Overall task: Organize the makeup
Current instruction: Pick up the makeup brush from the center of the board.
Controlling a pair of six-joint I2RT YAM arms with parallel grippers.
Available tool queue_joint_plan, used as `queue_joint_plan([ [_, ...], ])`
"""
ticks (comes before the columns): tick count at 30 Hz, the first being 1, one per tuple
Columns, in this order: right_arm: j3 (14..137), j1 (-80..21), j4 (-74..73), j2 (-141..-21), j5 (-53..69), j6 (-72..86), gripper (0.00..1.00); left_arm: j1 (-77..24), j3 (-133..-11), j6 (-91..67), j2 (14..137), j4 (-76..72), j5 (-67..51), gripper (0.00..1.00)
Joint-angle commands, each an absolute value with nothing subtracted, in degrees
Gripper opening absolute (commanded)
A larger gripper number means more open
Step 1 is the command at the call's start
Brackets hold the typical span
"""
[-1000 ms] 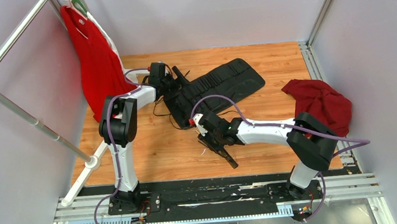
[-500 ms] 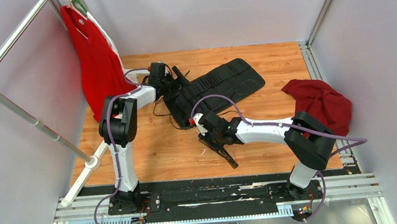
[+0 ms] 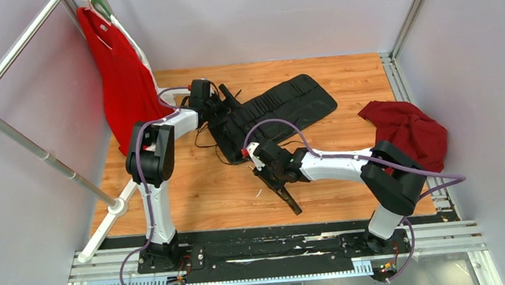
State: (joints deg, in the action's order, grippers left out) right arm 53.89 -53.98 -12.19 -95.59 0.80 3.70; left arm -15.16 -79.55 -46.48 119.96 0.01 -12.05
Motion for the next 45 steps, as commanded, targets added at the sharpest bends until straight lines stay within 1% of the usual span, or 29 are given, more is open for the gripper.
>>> queue_joint_plan([
  [1, 56.2, -53.3, -12.3, -95.1, 0.0, 3.0, 0.22, -14.2, -77.6, -45.1, 120.9, 8.3, -10.3, 0.98],
  [27, 55.7, -52.4, -12.3, -95.2, -0.3, 3.1, 0.19, -14.2, -77.5, -45.0, 120.4, 8.4, -10.3, 0.98],
  [45, 54.4, -51.7, -11.4, -95.9, 0.9, 3.6, 0.19, -14.2, -77.8, -44.9, 120.6, 8.6, -10.1, 0.98],
])
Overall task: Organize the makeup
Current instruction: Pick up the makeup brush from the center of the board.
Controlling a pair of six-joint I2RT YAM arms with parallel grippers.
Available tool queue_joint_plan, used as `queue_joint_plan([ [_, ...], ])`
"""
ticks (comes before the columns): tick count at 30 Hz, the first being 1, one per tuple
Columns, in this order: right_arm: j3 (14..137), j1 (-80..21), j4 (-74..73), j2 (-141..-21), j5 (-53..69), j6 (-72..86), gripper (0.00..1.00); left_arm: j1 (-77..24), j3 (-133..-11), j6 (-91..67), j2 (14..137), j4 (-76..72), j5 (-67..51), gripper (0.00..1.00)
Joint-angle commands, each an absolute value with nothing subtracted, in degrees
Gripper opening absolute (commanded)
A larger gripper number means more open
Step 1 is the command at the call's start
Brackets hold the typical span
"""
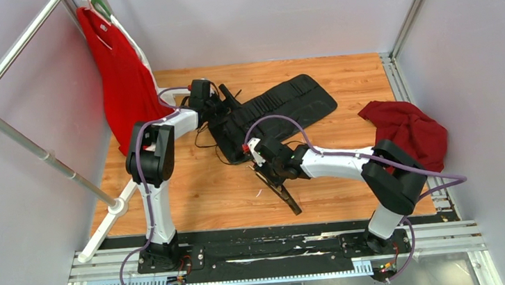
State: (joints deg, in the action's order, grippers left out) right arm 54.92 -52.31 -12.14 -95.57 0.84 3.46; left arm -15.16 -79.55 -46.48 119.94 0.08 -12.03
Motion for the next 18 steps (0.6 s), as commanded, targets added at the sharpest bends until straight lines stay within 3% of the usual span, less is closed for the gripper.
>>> queue_joint_plan([
  [1, 54.4, -51.7, -11.4, -95.8, 1.1, 3.7, 0.19, -14.2, -77.8, -45.0, 120.6, 8.5, -10.1, 0.98],
  [18, 51.8, -51.8, -9.9, -95.8, 2.9, 5.7, 0.18, -14.2, -77.7, -45.0, 120.8, 8.3, -10.2, 0.98],
])
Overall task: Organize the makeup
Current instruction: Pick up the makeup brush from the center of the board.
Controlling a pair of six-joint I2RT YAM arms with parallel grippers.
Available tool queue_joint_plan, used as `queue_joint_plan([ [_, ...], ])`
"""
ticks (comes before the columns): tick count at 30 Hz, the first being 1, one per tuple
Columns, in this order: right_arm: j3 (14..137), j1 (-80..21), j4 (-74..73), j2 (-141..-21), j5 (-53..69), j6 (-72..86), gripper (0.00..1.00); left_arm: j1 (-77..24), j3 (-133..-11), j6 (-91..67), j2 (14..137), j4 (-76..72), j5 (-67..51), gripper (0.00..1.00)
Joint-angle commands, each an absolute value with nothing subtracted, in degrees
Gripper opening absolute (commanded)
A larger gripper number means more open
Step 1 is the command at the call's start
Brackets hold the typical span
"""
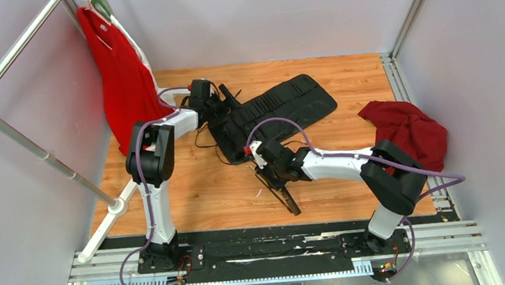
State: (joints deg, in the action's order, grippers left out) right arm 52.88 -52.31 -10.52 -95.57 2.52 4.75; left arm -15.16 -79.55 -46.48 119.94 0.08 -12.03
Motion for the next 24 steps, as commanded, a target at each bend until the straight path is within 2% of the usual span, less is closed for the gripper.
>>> queue_joint_plan([
  [1, 51.8, -51.8, -9.9, -95.8, 2.9, 5.7, 0.18, -14.2, -77.7, -45.0, 120.8, 8.3, -10.3, 0.98],
  [5, 51.7, -51.8, -9.8, -95.9, 2.9, 5.8, 0.17, -14.2, -77.6, -45.0, 120.9, 8.2, -10.3, 0.98],
  [13, 51.6, -51.8, -9.8, -96.1, 2.7, 5.8, 0.01, -14.2, -77.4, -45.1, 120.9, 8.1, -10.3, 0.98],
  [24, 59.8, -51.7, -18.0, -86.0, -0.1, 4.2, 0.01, -14.2, -77.2, -45.2, 120.5, 8.1, -10.3, 0.98],
])
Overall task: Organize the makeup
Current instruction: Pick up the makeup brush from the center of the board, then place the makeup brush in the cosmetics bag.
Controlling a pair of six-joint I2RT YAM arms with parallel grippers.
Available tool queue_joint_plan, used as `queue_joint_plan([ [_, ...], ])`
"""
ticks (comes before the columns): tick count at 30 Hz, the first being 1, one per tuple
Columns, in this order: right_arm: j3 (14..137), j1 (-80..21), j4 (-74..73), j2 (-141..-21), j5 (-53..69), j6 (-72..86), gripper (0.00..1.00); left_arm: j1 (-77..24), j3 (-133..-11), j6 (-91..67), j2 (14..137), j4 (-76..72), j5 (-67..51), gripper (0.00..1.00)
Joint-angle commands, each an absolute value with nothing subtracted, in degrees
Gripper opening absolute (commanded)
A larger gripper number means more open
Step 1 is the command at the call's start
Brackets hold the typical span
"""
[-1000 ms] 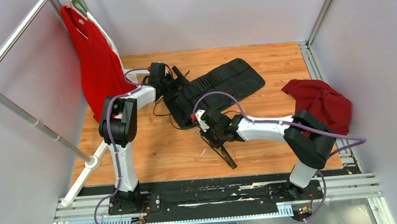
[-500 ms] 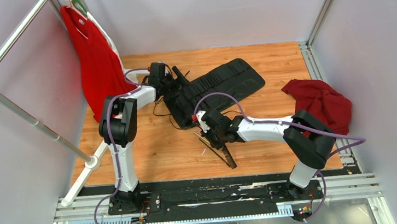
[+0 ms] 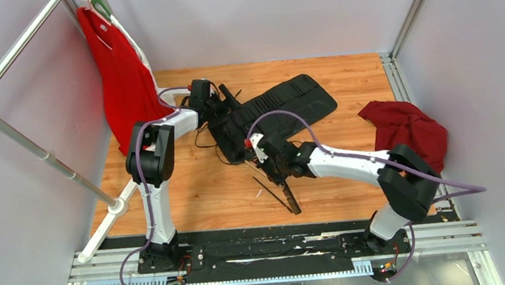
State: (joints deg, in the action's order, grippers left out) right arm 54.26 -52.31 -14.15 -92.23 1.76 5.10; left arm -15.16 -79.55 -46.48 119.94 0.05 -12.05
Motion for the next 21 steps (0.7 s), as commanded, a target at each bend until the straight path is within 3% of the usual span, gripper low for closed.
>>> queue_joint_plan([
  [1, 61.1, -51.7, -19.1, -84.8, -0.3, 4.1, 0.01, -14.2, -77.2, -45.2, 120.4, 8.1, -10.2, 0.98],
  [10, 75.6, -45.2, -30.0, -84.6, -2.7, 6.0, 0.01, -14.2, -77.0, -45.4, 120.1, 7.9, -10.3, 0.98],
  [21, 92.2, -35.7, -42.9, -102.1, 3.7, 6.4, 0.01, -14.2, -77.4, -45.6, 120.1, 8.0, -10.6, 0.98],
])
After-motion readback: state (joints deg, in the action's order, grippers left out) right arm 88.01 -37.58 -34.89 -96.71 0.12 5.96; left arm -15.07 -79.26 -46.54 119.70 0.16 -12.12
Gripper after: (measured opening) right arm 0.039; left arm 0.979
